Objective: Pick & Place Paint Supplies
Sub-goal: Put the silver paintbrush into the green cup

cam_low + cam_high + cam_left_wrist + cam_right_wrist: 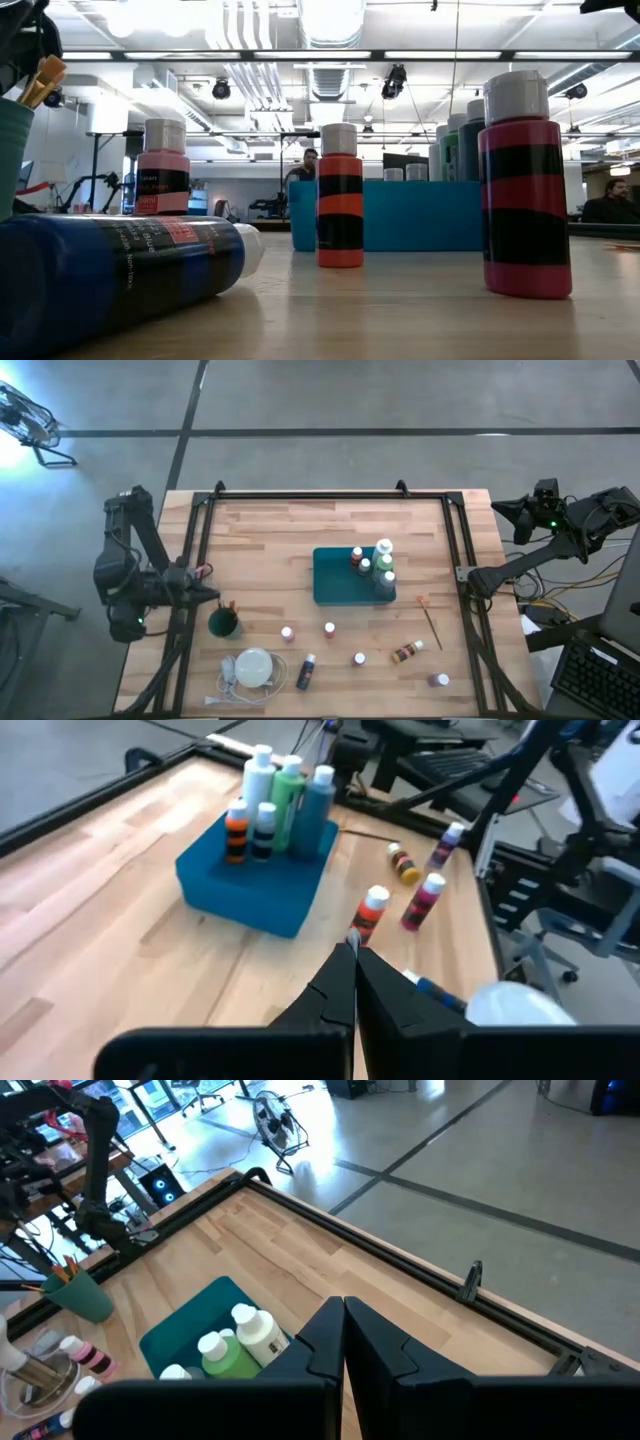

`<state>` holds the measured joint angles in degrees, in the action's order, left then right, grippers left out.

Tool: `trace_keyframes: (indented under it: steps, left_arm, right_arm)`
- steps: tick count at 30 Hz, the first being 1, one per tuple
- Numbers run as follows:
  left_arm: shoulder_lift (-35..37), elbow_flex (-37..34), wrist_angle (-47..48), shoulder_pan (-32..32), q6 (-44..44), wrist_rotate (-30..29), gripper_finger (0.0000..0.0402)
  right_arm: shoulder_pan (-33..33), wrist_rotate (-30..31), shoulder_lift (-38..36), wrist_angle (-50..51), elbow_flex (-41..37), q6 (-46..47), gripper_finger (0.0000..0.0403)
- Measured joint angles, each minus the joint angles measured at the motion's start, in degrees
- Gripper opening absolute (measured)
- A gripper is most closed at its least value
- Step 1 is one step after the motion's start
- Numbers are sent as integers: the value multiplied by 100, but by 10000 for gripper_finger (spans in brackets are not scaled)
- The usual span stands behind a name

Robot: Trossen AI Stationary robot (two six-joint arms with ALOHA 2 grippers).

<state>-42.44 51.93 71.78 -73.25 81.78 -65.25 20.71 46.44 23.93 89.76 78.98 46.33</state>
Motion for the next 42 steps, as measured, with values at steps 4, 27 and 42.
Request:
trace_keyframes:
  steps: [4,27,42]
  left_arm:
    - [-5,-344,1,0,475,-5,0]
    - [-559,-1515,-504,-925,1628,-311,0]
    - [-1061,-2126,-926,-1043,1821,-488,0]
  right_arm:
    - [0,0,1,0,0,1,8]
    - [0,0,1,0,0,2,8]
    - [0,0,-1,0,-2,2,8]
